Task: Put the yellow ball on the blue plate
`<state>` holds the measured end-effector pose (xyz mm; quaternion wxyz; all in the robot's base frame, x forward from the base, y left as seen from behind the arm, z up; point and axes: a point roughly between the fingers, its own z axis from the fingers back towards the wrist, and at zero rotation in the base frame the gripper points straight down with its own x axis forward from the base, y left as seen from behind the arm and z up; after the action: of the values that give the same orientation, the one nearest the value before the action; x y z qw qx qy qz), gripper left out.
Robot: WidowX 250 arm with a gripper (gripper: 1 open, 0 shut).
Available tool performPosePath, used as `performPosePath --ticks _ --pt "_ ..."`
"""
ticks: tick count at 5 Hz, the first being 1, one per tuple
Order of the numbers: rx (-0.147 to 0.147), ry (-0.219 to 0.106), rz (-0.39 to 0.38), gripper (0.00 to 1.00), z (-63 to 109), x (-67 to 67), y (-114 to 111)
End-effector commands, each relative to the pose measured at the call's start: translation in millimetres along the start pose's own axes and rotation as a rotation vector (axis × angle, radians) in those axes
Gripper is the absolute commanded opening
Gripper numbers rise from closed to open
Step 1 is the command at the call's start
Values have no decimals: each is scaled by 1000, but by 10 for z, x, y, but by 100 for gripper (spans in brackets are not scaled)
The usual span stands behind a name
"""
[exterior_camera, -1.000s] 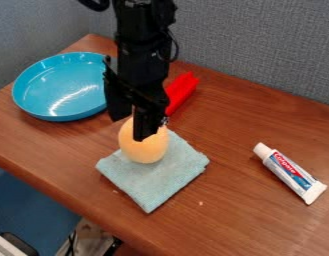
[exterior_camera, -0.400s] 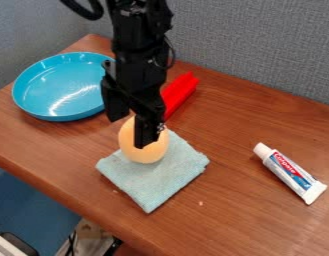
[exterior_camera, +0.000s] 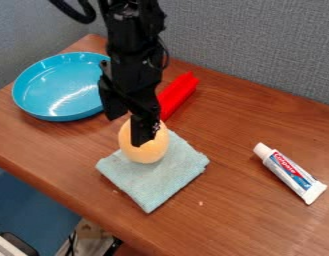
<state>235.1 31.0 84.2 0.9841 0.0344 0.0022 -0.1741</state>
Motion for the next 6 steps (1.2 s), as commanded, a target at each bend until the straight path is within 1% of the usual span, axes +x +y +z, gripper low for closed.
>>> performPosePath --ticks 1,3,6 --pt "24 -27 10 100 41 9 79" --pt "20 -29 11 100 -5 16 91" --pt "10 -33 7 100 -29 35 72"
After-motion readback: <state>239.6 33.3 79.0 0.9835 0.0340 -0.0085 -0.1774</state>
